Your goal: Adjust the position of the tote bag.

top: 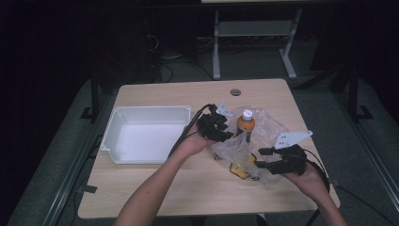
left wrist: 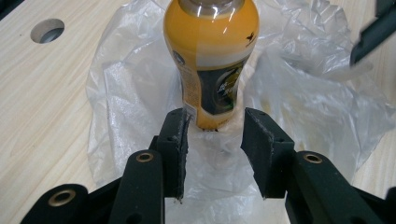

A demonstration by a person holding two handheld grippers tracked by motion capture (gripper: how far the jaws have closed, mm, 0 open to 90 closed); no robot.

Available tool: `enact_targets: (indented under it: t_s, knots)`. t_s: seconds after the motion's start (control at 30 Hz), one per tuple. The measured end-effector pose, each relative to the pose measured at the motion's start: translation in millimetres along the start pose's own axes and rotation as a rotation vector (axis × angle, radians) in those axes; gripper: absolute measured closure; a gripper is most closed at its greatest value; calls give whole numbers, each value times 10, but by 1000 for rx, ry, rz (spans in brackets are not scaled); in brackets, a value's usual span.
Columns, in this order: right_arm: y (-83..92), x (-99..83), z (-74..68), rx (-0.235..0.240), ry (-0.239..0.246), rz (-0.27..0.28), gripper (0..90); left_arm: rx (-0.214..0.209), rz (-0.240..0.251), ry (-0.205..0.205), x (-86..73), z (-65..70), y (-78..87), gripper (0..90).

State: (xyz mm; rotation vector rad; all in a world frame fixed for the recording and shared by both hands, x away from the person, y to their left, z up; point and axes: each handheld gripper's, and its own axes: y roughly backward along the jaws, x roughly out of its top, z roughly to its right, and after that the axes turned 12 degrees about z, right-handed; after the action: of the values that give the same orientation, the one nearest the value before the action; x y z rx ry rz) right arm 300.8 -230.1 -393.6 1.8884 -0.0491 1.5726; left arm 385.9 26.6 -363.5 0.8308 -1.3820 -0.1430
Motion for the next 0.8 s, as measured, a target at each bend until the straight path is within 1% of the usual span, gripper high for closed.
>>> enact_targets:
  t_s: [0.03,0.1,0.17,0.27,0.3,0.33,0.4,0.5,0.57,0.6,0.63,0.7,0.73,0.8]
  knots:
    - [0,35,7,-4,4,6,480,3,4,8,-6,4,-7,603]
    - [-21,119,16,-7,22,21,479,3,3,8,-12,0,-7,603]
    - [-78,225,8,-5,45,35,484,3,0,4,-13,-6,-2,604]
    - [-216,313,9,10,52,23,492,5,3,7,-13,-9,6,604]
    - [-268,321,9,14,52,13,512,3,3,4,-12,-10,9,604]
    - [-325,320,13,21,51,3,554,1,3,3,-12,-6,10,605]
    - [-416,297,20,31,55,-22,679,-2,3,2,-11,0,12,605]
    - [-545,218,13,79,43,-53,828,-2,3,-8,-7,3,21,605]
    - [-618,174,-11,101,44,-87,863,-2,6,-4,-6,-3,25,604]
    - [-652,151,-34,106,52,-102,881,-2,5,-7,-5,-7,27,604]
    - [-682,122,-60,106,69,-112,888,-1,3,-8,-4,-10,28,604]
    - [-754,63,-87,124,59,-154,892,1,5,2,-5,-5,28,604]
    - [-780,25,-95,128,60,-160,895,2,7,2,-5,-4,28,604]
    - [-826,-51,-104,132,40,-185,897,0,5,-2,-3,-7,28,605]
